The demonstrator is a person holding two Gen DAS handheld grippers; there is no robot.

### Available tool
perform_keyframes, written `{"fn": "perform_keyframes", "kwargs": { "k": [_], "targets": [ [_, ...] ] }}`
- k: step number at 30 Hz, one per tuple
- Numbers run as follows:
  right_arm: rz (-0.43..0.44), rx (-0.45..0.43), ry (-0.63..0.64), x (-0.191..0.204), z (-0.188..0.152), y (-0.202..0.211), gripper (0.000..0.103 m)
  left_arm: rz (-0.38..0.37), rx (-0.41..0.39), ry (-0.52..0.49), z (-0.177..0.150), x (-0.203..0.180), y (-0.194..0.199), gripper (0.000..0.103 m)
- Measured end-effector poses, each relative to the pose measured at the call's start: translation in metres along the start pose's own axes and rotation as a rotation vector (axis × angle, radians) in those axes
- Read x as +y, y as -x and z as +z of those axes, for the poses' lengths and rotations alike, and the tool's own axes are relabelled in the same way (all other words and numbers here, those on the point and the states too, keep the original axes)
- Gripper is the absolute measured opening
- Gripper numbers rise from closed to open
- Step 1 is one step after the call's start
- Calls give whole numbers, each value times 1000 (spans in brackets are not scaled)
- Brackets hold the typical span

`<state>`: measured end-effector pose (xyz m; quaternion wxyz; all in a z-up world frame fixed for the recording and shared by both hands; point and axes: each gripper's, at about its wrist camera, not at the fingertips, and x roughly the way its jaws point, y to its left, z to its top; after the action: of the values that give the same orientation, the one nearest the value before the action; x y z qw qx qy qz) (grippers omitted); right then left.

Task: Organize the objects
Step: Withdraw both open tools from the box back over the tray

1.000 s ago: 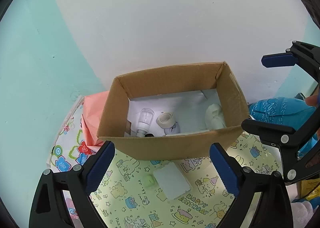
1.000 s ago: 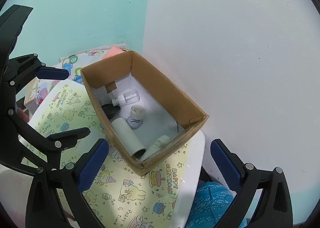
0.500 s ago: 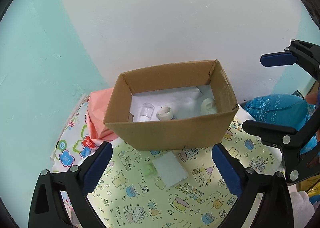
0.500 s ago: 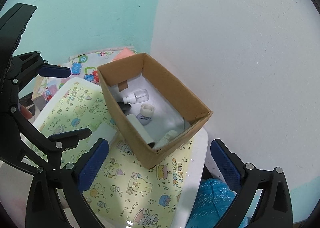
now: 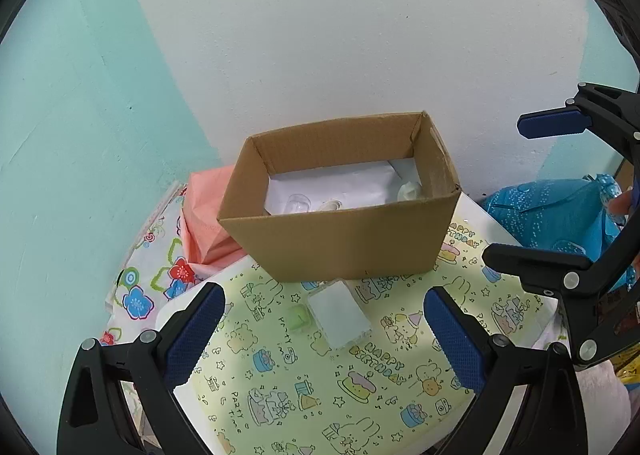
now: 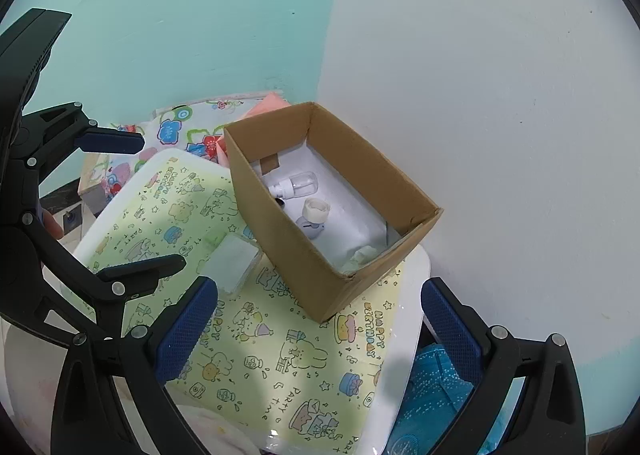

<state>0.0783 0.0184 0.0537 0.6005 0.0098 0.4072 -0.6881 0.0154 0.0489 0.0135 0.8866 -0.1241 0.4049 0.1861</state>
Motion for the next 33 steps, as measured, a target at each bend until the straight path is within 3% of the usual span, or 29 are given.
{"fn": "perform_keyframes", "kwargs": {
  "k": [20, 33],
  "targets": [
    [99, 9, -11, 31, -2, 4, 103, -13, -3, 36, -28, 15, 15, 101],
    [137, 102, -37, 46, -1, -29, 103, -46, 16, 75, -39, 38, -8, 101]
  ]
}}
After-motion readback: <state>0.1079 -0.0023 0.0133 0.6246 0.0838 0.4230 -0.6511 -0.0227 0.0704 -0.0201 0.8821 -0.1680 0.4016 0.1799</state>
